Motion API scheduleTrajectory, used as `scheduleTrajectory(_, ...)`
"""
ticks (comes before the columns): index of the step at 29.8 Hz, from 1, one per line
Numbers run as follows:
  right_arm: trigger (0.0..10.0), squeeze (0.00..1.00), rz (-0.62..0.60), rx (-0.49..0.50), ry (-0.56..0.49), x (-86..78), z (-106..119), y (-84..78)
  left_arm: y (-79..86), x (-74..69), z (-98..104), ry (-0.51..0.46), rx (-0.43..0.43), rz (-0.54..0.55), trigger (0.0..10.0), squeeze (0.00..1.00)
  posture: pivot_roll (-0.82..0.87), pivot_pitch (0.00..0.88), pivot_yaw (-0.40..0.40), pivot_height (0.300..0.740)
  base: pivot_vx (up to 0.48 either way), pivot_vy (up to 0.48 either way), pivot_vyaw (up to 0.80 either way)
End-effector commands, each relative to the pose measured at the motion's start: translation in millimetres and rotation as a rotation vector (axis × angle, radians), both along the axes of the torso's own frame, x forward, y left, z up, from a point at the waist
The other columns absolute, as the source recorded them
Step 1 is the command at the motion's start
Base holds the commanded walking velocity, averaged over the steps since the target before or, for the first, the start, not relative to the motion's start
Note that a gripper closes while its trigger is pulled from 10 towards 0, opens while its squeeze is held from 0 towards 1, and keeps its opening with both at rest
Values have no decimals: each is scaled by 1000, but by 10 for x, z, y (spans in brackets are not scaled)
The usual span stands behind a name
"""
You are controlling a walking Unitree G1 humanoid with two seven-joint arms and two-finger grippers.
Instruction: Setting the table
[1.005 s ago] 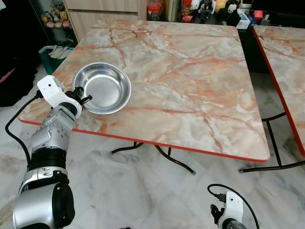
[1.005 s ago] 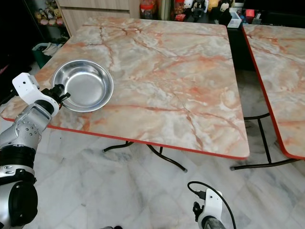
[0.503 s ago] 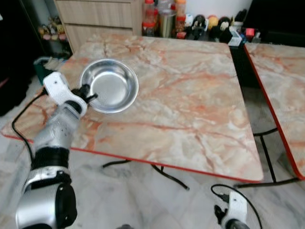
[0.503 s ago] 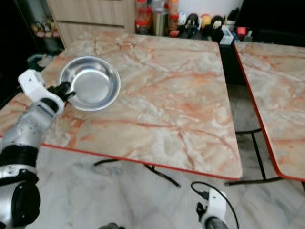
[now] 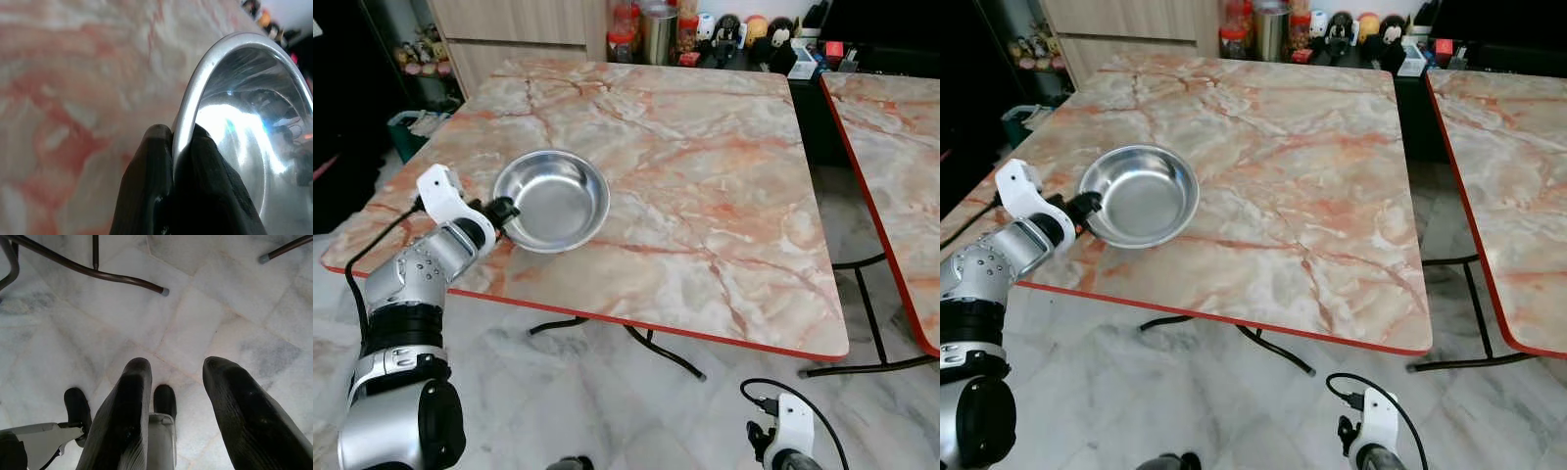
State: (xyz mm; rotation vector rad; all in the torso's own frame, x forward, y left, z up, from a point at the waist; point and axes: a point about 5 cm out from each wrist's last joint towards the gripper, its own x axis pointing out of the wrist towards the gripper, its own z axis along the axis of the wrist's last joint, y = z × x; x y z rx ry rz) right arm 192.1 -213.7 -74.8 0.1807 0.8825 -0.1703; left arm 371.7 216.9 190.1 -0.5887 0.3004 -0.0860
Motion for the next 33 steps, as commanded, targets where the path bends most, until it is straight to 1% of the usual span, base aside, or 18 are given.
scheduleTrajectory(1,10000,0,7,6,15,-26,-20,22,-36,-6,45,18,26,-52,10000,0,87,126,25,740,0,0,0)
scheduleTrajectory(4,10000,0,7,7,16,-28,-21,26,-39,-16,41,31,31,-60,10000,0,87,126,25,740,0,0,0)
scheduleTrajectory(5,10000,0,5,9,16,-29,-23,32,-78,1,11,53,51,-91,10000,0,87,123,34,740,0,0,0)
scheduleTrajectory(6,10000,0,5,9,16,-29,-23,32,-78,1,11,53,51,-91,10000,0,87,123,34,740,0,0,0)
scheduleTrajectory(7,10000,0,1,12,15,-31,-25,40,-133,28,-35,81,84,-134,10000,0,87,122,35,740,0,0,0)
scheduleTrajectory(8,10000,0,-1,14,15,-32,-27,46,-164,48,-43,85,91,-148,10000,0,83,120,40,740,0,0,0)
scheduleTrajectory(12,10000,0,-6,17,13,-29,-27,55,-222,83,-39,89,80,-159,10000,0,80,117,43,740,0,0,0)
scheduleTrajectory(17,10000,0,-14,21,11,-25,-28,70,-347,124,-90,112,82,-193,10000,0,77,114,51,740,0,0,0)
scheduleTrajectory(22,10000,0,-18,24,10,-25,-30,81,-350,152,-114,126,101,-195,10000,0,77,114,56,740,0,0,0)
scheduleTrajectory(33,10000,0,-23,26,9,-24,-31,88,-315,170,-175,149,88,-168,10000,0,77,114,56,740,0,0,0)
